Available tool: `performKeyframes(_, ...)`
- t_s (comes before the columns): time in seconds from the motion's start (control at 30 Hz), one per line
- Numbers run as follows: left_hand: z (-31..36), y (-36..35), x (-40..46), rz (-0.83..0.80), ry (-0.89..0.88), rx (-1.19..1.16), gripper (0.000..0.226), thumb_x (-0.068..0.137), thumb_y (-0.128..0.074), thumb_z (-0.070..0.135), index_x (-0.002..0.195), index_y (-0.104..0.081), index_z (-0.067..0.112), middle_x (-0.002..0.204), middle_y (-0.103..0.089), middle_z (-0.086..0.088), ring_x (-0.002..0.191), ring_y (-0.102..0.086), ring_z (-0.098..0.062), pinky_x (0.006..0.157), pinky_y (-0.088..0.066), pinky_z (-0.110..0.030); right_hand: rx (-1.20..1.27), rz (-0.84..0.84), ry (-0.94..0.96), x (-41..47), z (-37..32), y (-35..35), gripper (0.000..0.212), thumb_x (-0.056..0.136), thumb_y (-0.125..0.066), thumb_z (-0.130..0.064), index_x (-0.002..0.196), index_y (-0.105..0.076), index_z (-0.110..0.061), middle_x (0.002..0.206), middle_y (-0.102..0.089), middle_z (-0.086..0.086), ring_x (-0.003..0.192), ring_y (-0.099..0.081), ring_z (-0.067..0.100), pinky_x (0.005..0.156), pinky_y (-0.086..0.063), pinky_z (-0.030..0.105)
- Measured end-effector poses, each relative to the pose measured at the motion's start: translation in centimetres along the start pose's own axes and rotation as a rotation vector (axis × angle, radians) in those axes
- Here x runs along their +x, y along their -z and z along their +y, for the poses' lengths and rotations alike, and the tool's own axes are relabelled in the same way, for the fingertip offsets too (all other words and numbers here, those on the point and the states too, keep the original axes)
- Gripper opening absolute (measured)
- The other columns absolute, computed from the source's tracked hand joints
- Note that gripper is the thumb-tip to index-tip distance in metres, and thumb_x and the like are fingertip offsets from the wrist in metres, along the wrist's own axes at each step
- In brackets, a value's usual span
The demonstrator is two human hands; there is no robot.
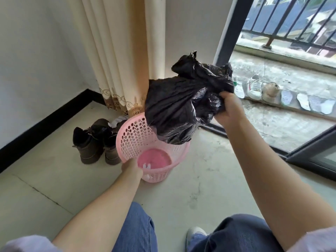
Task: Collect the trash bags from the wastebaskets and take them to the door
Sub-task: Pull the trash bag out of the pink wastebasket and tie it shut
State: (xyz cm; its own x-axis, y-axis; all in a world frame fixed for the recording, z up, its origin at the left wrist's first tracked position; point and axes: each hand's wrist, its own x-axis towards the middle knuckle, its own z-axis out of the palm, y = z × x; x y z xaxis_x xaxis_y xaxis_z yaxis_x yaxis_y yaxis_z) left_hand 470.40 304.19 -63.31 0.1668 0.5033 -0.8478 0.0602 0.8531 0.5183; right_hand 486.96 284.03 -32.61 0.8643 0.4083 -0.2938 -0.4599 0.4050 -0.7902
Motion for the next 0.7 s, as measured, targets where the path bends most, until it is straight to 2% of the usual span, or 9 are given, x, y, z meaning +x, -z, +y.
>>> performKeyframes(0.1, 0.4, -1.0, -8.0, 0.031, 0.016, -0.038, 0.031, 0.092, -0.036, 0.009, 0.115, -0.056, 0.006, 0.114, -0.059, -0.013, 0.100, -0.059, -0.032, 0.091, -0.050, -0.045, 0.079, 0.002, 0.106, -1.8, -2.7, 1.5, 0.027, 0.092, -0.031, 0.004, 0.089, -0.057, -0.004, 0.059, -0.069, 0.008, 0.052, -0.066, 0.018, 0.055, -0.058, 0.028)
performKeyframes(0.23, -1.0, -1.9, -13.8, 0.041, -0.049, -0.087, 0.037, 0.098, -0.036, 0.005, 0.134, -0.046, 0.000, 0.135, -0.051, -0.019, 0.121, -0.051, -0.034, 0.086, -0.046, -0.029, 0.035, 0.017, 0.211, -3.9, -5.3, 3.7, 0.031, 0.091, -0.030, 0.005, 0.086, -0.058, -0.007, 0.059, -0.070, 0.007, 0.054, -0.067, 0.018, 0.058, -0.059, 0.030)
performKeyframes(0.27, -1.3, -1.9, -14.4, 0.026, -0.037, -0.136, 0.040, 0.099, -0.035, 0.003, 0.137, -0.042, -0.001, 0.139, -0.047, -0.019, 0.125, -0.048, -0.033, 0.089, -0.044, -0.026, -0.001, 0.041, 0.233, -4.2, -5.7, 4.4, 0.032, 0.091, -0.030, 0.007, 0.087, -0.058, -0.009, 0.061, -0.070, 0.007, 0.055, -0.068, 0.018, 0.059, -0.059, 0.033)
performKeyframes(0.3, -1.6, -2.0, -14.8, 0.018, -0.023, -0.141, 0.042, 0.099, -0.032, 0.003, 0.140, -0.038, 0.001, 0.141, -0.044, -0.017, 0.126, -0.047, -0.033, 0.098, -0.042, -0.029, -0.051, 0.064, 0.245, -4.4, -5.9, 5.2, 0.035, 0.090, -0.030, 0.009, 0.087, -0.059, -0.011, 0.064, -0.071, 0.007, 0.057, -0.069, 0.018, 0.062, -0.060, 0.035)
performKeyframes(0.33, -1.6, -2.0, -15.1, 0.058, -0.063, -0.082, 0.043, 0.098, -0.029, 0.004, 0.141, -0.035, 0.004, 0.143, -0.040, -0.016, 0.125, -0.047, -0.034, 0.105, -0.041, -0.035, -0.113, 0.080, 0.244, -4.5, -5.9, 5.9, 0.037, 0.089, -0.030, 0.010, 0.087, -0.059, -0.013, 0.069, -0.071, 0.007, 0.060, -0.069, 0.018, 0.064, -0.060, 0.035)
performKeyframes(0.4, -1.9, -2.1, -14.8, 0.069, -0.060, -0.003, 0.048, 0.096, -0.025, 0.004, 0.143, -0.033, 0.010, 0.143, -0.038, -0.013, 0.122, -0.049, -0.033, 0.105, -0.042, -0.045, -0.258, 0.116, 0.210, -4.5, -5.2, 7.7, 0.042, 0.089, -0.030, 0.010, 0.085, -0.062, -0.015, 0.074, -0.071, 0.006, 0.062, -0.070, 0.017, 0.062, -0.060, 0.034)
performKeyframes(0.43, -2.0, -2.1, -14.7, 0.075, -0.036, -0.040, 0.049, 0.095, -0.024, 0.004, 0.142, -0.033, 0.011, 0.141, -0.039, -0.013, 0.119, -0.052, -0.032, 0.103, -0.044, -0.047, -0.335, 0.132, 0.185, -4.2, -4.4, 8.8, 0.044, 0.089, -0.029, 0.011, 0.084, -0.064, -0.016, 0.072, -0.072, 0.004, 0.062, -0.069, 0.017, 0.060, -0.060, 0.032)
performKeyframes(0.6, -2.1, -1.8, -15.2, 0.078, 0.002, -0.076, 0.042, 0.095, -0.028, 0.002, 0.135, -0.038, 0.011, 0.133, -0.044, -0.017, 0.101, -0.055, -0.027, 0.096, -0.049, -0.046, -0.620, 0.177, -0.006, -2.9, 0.0, 13.5, 0.049, 0.087, -0.027, 0.013, 0.085, -0.066, -0.017, 0.080, -0.067, 0.011, 0.067, -0.065, 0.023, 0.058, -0.056, 0.031)
performKeyframes(0.7, -2.9, -2.0, -15.4, -0.005, 0.038, -0.088, 0.043, 0.093, -0.034, 0.005, 0.135, -0.039, 0.009, 0.131, -0.049, -0.012, 0.109, -0.058, -0.024, 0.097, -0.047, -0.046, -0.751, 0.226, -0.080, -2.2, 2.7, 16.2, 0.050, 0.084, -0.025, 0.014, 0.085, -0.064, -0.018, 0.081, -0.065, 0.012, 0.067, -0.061, 0.022, 0.054, -0.054, 0.028)
